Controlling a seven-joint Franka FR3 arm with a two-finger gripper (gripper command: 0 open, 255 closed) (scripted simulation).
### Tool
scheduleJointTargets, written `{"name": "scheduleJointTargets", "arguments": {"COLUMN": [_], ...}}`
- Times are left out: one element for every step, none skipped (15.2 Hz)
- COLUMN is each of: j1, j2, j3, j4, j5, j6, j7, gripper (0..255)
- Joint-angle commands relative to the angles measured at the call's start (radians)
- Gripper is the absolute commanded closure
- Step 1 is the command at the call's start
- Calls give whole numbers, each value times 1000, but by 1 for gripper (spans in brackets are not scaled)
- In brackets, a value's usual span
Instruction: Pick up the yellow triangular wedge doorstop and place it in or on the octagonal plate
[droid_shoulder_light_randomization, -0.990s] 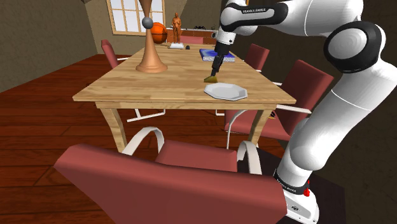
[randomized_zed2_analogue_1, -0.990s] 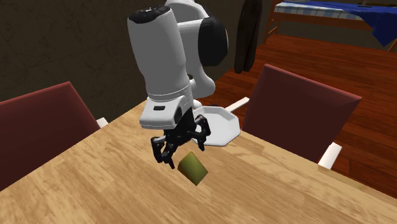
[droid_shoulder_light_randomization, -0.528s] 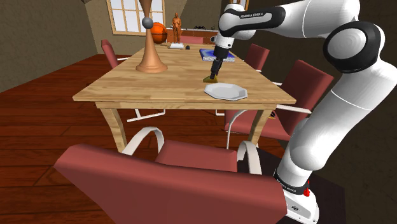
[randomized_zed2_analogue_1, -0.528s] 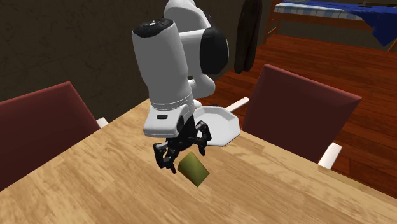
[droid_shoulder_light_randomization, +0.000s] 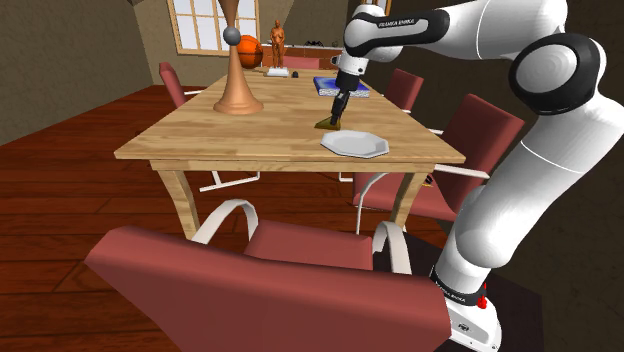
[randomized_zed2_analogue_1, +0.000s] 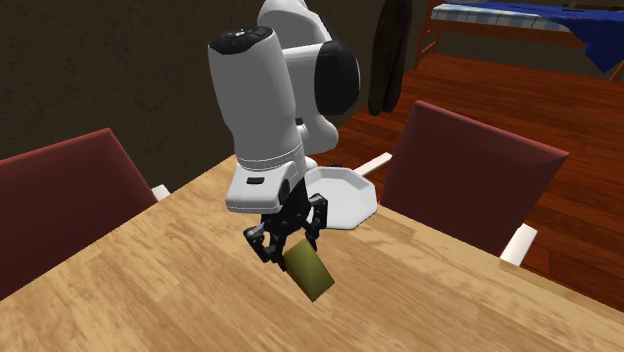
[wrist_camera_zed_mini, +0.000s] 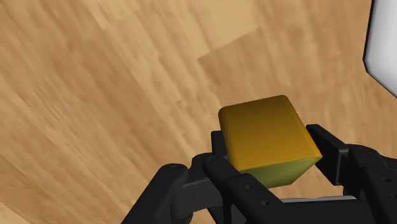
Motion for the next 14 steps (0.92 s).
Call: {"name": "scheduleJointTargets", "arguments": {"j1": [-1, -1, -1, -1, -1, -1, -1, -1, 0, 0, 0, 1, 1, 1], "j2": [2, 2, 3, 1, 4, 5, 7, 8, 10, 12, 14, 16, 19, 22], "j3": [-2, -1, -1, -1, -1, -1, -1, -1, -1, -1, -1, -1, -1, -2], "j4": [-6, -7, -6, -8, -3, 12, 26, 41, 57, 72, 88, 104, 120, 136], "j5": [-2, -1, -1, -2, -1, -1, -1, 0, 0, 0, 1, 1, 2, 2], "j6": [-1, 1, 0, 1, -2, -16, -29, -42, -56, -69, -83, -97, -110, -124], "j7": [0, 2, 1, 1, 1, 2, 3, 4, 6, 7, 8, 9, 10, 11], "gripper": [255, 255, 255, 255, 255, 255, 255, 255, 255, 255, 255, 255, 255, 255]}}
